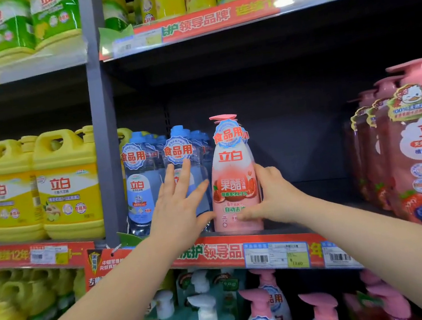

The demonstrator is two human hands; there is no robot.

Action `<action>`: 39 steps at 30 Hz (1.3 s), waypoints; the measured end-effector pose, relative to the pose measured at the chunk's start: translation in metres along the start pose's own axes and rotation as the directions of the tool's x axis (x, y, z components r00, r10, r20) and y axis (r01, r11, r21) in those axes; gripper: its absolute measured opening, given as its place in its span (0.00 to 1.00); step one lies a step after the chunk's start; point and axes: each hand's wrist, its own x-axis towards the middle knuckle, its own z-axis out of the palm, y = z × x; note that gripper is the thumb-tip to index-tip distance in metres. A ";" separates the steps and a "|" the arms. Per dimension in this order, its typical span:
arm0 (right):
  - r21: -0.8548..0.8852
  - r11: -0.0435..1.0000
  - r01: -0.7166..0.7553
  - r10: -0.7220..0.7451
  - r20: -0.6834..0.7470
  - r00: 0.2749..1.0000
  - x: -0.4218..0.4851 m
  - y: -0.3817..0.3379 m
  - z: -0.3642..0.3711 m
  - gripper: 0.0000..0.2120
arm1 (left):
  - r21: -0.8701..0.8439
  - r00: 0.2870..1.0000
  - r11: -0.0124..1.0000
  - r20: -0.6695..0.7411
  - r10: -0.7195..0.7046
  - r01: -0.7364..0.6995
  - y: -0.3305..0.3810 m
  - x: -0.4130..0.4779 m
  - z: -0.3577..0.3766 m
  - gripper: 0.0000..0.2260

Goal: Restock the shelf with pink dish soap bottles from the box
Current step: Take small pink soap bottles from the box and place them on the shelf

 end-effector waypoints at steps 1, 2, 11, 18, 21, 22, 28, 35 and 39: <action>-0.001 1.000 0.002 -0.002 0.032 0.999 -0.001 0.000 0.002 0.54 | -0.014 1.000 1.000 -0.009 0.015 -0.015 -0.002 0.000 0.001 0.30; 0.040 0.999 -0.006 0.003 0.074 0.997 -0.001 0.000 0.003 0.57 | -0.033 0.999 0.999 -0.021 0.031 -0.032 -0.003 -0.001 0.002 0.30; 0.108 0.988 -0.113 0.097 0.141 0.985 0.002 -0.005 0.006 0.57 | -0.062 0.994 0.994 -0.068 0.082 -0.087 -0.006 -0.001 0.007 0.30; 0.114 0.982 -0.153 0.133 0.166 0.977 0.007 -0.008 0.008 0.58 | -0.031 0.991 0.992 -0.058 0.120 -0.122 -0.011 -0.001 0.008 0.30; 0.101 0.982 -0.157 0.141 0.153 0.978 0.007 -0.009 0.009 0.58 | -0.012 0.993 0.994 -0.044 0.110 -0.111 -0.012 -0.002 0.010 0.32; 0.104 0.982 -0.158 0.142 0.151 0.978 0.007 -0.009 0.009 0.58 | -0.010 0.993 0.994 -0.045 0.111 -0.111 -0.011 -0.002 0.010 0.33; 0.111 0.979 -0.170 0.156 0.124 0.980 0.006 -0.009 0.013 0.55 | 0.024 0.997 0.997 0.022 0.076 -0.077 -0.006 -0.001 0.006 0.37; -0.102 0.989 -0.108 0.106 -0.032 0.994 -0.019 -0.021 -0.003 0.40 | -0.149 0.999 0.988 0.023 0.041 -0.037 0.010 -0.014 -0.021 0.31; -0.551 0.833 -0.043 -0.024 -0.115 0.993 -0.055 -0.024 -0.016 0.33 | -0.238 0.970 0.944 -0.139 0.199 -0.228 0.033 -0.032 -0.040 0.24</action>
